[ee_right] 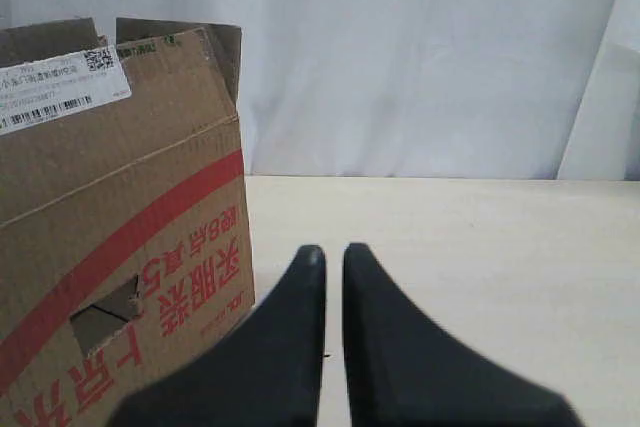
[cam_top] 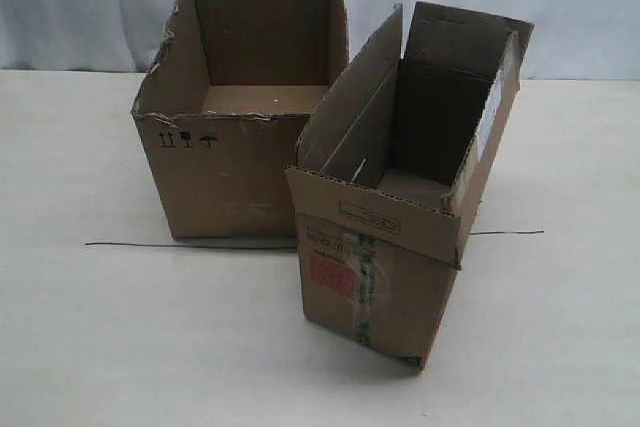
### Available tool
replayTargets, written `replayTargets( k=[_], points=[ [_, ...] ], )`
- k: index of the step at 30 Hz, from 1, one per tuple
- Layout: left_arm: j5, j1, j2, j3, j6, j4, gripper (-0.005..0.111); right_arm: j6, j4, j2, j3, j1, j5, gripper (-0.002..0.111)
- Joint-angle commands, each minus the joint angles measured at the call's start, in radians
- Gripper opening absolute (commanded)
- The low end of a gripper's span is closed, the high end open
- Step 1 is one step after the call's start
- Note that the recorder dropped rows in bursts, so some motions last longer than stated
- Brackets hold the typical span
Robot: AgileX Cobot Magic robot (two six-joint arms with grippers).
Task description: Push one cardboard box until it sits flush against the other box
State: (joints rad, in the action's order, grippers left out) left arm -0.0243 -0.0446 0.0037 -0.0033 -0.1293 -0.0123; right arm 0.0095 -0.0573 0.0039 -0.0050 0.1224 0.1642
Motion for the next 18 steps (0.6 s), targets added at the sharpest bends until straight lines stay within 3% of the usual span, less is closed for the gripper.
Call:
replayTargets(
  k=[1, 6, 8, 13, 18],
  points=[
    [0.009, 0.000, -0.004, 0.003, -0.004, 0.002, 0.000, 0.004, -0.003, -0.004, 0.005, -0.005, 0.005, 0.005],
    [0.009, 0.000, -0.004, 0.003, -0.004, 0.002, 0.000, 0.004, -0.003, -0.004, 0.005, -0.005, -0.021, 0.005],
    [0.009, 0.000, -0.004, 0.003, -0.004, 0.002, 0.000, 0.004, -0.003, -0.004, 0.005, -0.005, -0.192, 0.005],
    [0.009, 0.000, -0.004, 0.003, -0.004, 0.002, 0.000, -0.028, -0.010, -0.004, 0.005, -0.005, -0.408, 0.005],
    [0.009, 0.000, -0.004, 0.003, -0.004, 0.002, 0.000, -0.009, 0.057, -0.004, 0.005, -0.003, -0.788, 0.005]
  ],
)
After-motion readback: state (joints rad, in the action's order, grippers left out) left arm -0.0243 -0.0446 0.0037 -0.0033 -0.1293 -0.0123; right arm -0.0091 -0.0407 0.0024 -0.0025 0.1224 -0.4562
